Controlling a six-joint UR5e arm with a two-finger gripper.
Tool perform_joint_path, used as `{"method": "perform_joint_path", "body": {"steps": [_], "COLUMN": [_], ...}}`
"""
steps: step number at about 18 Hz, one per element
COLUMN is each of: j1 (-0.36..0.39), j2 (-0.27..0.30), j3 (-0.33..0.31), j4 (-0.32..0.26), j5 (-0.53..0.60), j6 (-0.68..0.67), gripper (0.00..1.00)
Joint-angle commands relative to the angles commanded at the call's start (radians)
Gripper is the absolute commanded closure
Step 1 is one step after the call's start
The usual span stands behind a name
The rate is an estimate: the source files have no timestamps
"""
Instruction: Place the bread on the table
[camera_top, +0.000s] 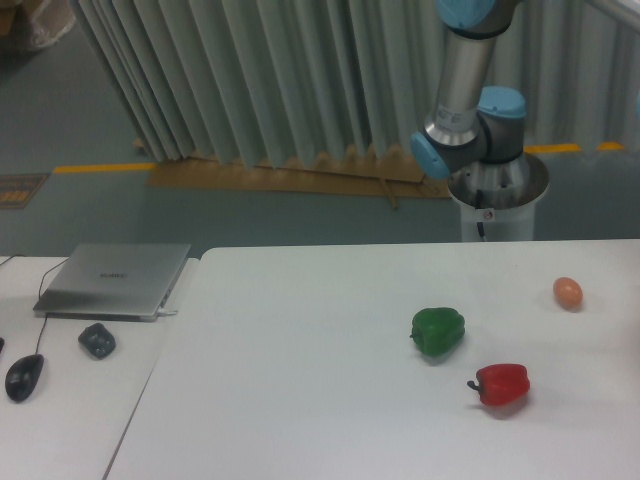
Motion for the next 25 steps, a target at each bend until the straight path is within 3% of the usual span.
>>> {"method": "perform_joint_path", "body": {"steps": [6,8,15,18,19,25], "j1": [0.058,0.095,0.084,0.083,0.081,0.080], "j2": [-0.054,-0.089,-0.120,-0.130,-0.130,-0.135], "j3": [-0.017,-0.018,-0.023,-0.084,-0.091,-0.092], "j4": [0.021,0.095,0.116,0.211,0.219,0.221], "j5": [0.058,0.071,0.083,0.081,0.081,0.081], "j6": [-0.002,0.011,-0.020,-0.047,-0.049,-0.055], "gripper": [0.00,0.00,0.00,0.00,0.00,0.00]}}
